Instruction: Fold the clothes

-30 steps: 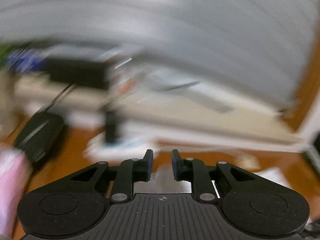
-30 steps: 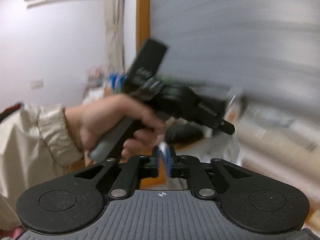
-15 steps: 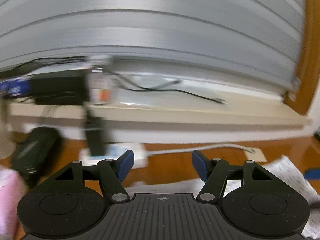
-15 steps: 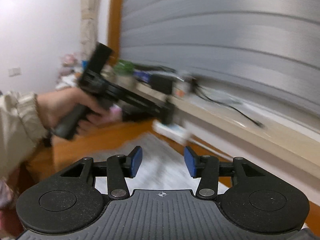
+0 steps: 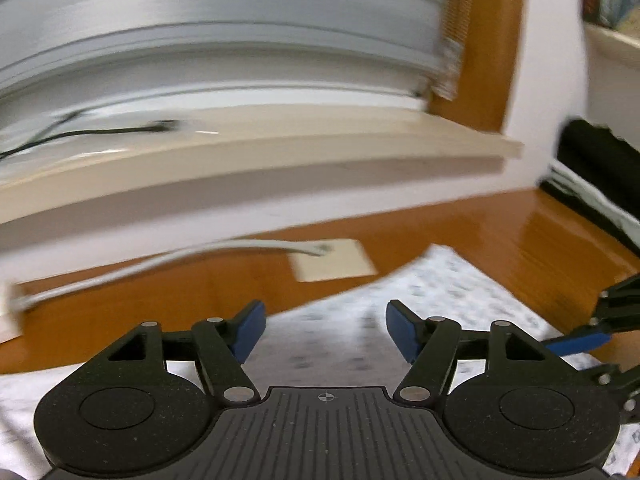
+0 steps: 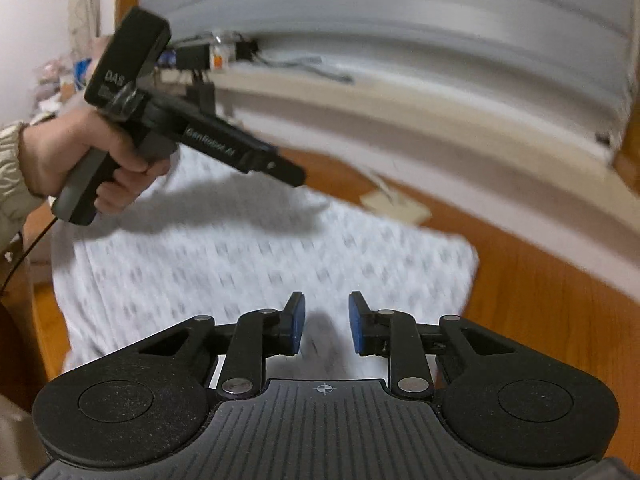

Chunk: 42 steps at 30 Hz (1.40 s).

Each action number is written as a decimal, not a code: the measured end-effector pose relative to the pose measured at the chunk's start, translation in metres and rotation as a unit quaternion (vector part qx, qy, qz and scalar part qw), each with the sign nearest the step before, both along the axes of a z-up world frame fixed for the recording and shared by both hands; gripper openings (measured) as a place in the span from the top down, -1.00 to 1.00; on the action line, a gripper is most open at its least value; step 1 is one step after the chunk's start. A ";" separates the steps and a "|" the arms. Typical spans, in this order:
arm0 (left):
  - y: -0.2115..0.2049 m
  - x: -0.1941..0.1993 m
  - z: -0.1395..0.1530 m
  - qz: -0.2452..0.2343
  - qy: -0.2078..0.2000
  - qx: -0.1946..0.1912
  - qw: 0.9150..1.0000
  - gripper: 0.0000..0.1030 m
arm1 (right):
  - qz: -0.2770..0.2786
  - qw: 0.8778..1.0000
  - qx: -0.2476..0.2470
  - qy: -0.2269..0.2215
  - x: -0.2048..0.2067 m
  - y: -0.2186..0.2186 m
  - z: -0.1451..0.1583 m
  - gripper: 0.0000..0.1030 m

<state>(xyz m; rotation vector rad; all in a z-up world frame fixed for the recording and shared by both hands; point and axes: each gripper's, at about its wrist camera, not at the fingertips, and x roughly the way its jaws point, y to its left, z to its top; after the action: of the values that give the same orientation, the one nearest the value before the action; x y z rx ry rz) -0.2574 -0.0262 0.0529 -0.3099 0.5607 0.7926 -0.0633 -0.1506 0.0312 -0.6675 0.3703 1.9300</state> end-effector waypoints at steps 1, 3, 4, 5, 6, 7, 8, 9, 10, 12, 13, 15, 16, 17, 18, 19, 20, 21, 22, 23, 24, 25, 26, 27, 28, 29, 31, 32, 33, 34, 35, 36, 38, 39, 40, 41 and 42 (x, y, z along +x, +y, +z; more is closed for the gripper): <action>-0.002 0.012 -0.004 -0.015 0.007 0.000 1.000 -0.36 | 0.002 1.000 -0.011 0.003 0.005 -0.002 -0.006 0.50; -0.004 0.030 -0.014 -0.054 0.031 -0.008 0.998 -0.35 | 0.008 1.000 -0.029 0.008 0.015 -0.006 -0.015 0.50; -0.006 0.039 -0.020 -0.076 0.043 -0.011 0.996 -0.32 | 0.015 1.000 -0.024 0.011 0.020 -0.010 -0.016 0.50; -0.010 0.044 -0.024 -0.090 0.050 -0.003 0.995 -0.33 | 0.021 0.999 -0.021 0.012 0.024 -0.013 -0.017 0.50; -0.012 0.047 -0.026 -0.094 0.049 0.005 0.994 -0.33 | 0.024 0.999 -0.022 0.010 0.027 -0.015 -0.017 0.51; -0.014 0.050 -0.028 -0.098 0.049 0.011 0.994 -0.33 | 0.028 0.999 -0.022 0.007 0.029 -0.016 -0.017 0.51; -0.013 0.053 -0.028 -0.098 0.046 0.008 0.994 -0.34 | 0.031 0.999 -0.018 0.001 0.031 -0.017 -0.017 0.51; -0.013 0.055 -0.029 -0.098 0.044 0.006 0.994 -0.34 | 0.034 0.999 -0.015 -0.003 0.034 -0.019 -0.017 0.51; -0.013 0.059 -0.030 -0.099 0.045 0.008 0.994 -0.35 | 0.036 0.999 -0.011 -0.005 0.037 -0.021 -0.018 0.51; -0.013 0.069 -0.031 -0.099 0.046 0.009 0.994 -0.37 | 0.037 0.999 -0.009 -0.006 0.047 -0.019 -0.020 0.51; -0.013 0.077 -0.031 -0.098 0.045 0.008 0.994 -0.37 | 0.036 0.999 -0.008 -0.009 0.053 -0.019 -0.020 0.51; -0.013 0.098 -0.032 -0.098 0.045 0.008 0.994 -0.38 | 0.029 0.999 -0.005 -0.016 0.068 -0.023 -0.020 0.50; -0.012 0.108 -0.032 -0.099 0.045 0.008 0.994 -0.38 | 0.023 1.000 -0.004 -0.019 0.076 -0.024 -0.021 0.50; -0.013 0.121 -0.033 -0.100 0.046 0.008 0.994 -0.38 | 0.013 1.000 -0.004 -0.021 0.086 -0.027 -0.020 0.49; -0.013 0.134 -0.034 -0.100 0.046 0.009 0.994 -0.38 | 0.002 1.000 -0.003 -0.026 0.095 -0.029 -0.019 0.41; -0.014 0.146 -0.035 -0.101 0.046 0.009 0.994 -0.38 | -0.013 0.999 -0.002 -0.036 0.102 -0.030 -0.018 0.37; -0.015 0.158 -0.036 -0.100 0.048 0.010 0.994 -0.38 | -0.029 0.999 0.001 -0.046 0.109 -0.031 -0.016 0.34; -0.016 0.164 -0.037 -0.097 0.048 0.012 0.994 -0.38 | -0.049 0.997 0.006 -0.055 0.114 -0.032 -0.014 0.33; -0.016 0.170 -0.037 -0.095 0.049 0.013 0.994 -0.38 | -0.069 0.996 0.013 -0.060 0.118 -0.034 -0.012 0.33; -0.017 0.176 -0.038 -0.093 0.050 0.014 0.994 -0.40 | -0.087 0.994 0.022 -0.054 0.120 -0.035 -0.009 0.33; -0.018 0.180 -0.038 -0.090 0.051 0.015 0.995 -0.40 | -0.097 0.994 0.031 -0.041 0.119 -0.036 -0.007 0.33; -0.020 0.177 -0.037 -0.084 0.050 0.015 0.995 -0.41 | -0.104 0.993 0.039 -0.028 0.117 -0.037 -0.005 0.33; -0.023 0.172 -0.036 -0.079 0.049 0.014 0.996 -0.44 | -0.102 0.994 0.044 -0.014 0.114 -0.037 -0.004 0.33; -0.025 0.162 -0.033 -0.077 0.042 0.006 0.996 -0.45 | -0.099 0.994 0.045 -0.006 0.108 -0.035 -0.005 0.31; -0.029 0.147 -0.028 -0.076 0.036 0.002 0.996 -0.45 | -0.094 0.995 0.043 -0.001 0.104 -0.033 -0.006 0.30; -0.032 0.131 -0.024 -0.073 0.028 -0.003 0.997 -0.45 | -0.089 0.995 0.039 0.002 0.100 -0.031 -0.008 0.26; -0.039 0.081 -0.013 -0.051 0.006 -0.013 0.999 -0.45 | -0.086 0.996 0.030 -0.006 0.095 -0.025 -0.015 0.20; -0.043 0.056 -0.008 -0.040 -0.006 -0.018 0.999 -0.45 | -0.086 0.996 0.027 -0.011 0.093 -0.022 -0.019 0.19; -0.047 0.030 -0.002 -0.028 -0.017 -0.024 0.999 -0.45 | -0.087 0.996 0.024 -0.015 0.091 -0.020 -0.022 0.15; -0.051 0.005 0.003 -0.016 -0.027 -0.027 0.999 -0.48 | -0.088 0.996 0.025 -0.016 0.091 -0.020 -0.024 0.14; -0.056 -0.019 0.007 0.001 -0.024 -0.020 0.999 -0.50 | -0.089 0.996 0.026 -0.016 0.091 -0.020 -0.025 0.09; -0.062 -0.043 0.011 0.018 -0.022 -0.014 0.999 -0.50 | -0.091 0.995 0.027 -0.015 0.091 -0.019 -0.026 0.05; -0.070 -0.087 0.015 0.060 -0.015 -0.011 0.998 -0.46 | -0.092 0.995 0.030 -0.014 0.092 -0.015 -0.027 -0.03; -0.075 -0.105 0.016 0.080 -0.011 -0.010 0.997 -0.44 | -0.094 0.995 0.029 -0.012 0.093 -0.013 -0.028 -0.12; -0.080 -0.112 0.014 0.083 -0.010 -0.014 0.996 -0.29 | -0.098 0.995 0.026 -0.007 0.095 -0.012 -0.029 -0.16; -0.084 -0.119 0.013 0.087 -0.009 -0.018 0.996 0.05 | -0.102 0.995 0.021 0.000 0.098 -0.011 -0.029 -0.23; -0.089 -0.126 0.011 0.090 -0.007 -0.022 0.996 0.19 | -0.105 0.994 0.014 0.011 0.103 -0.011 -0.029 -0.27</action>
<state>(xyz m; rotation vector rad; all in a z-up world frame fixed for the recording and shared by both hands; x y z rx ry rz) -0.3835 -0.1148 0.0640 -0.4106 0.5420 0.9526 0.0396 -0.1620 0.0018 -0.5666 0.4091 1.7396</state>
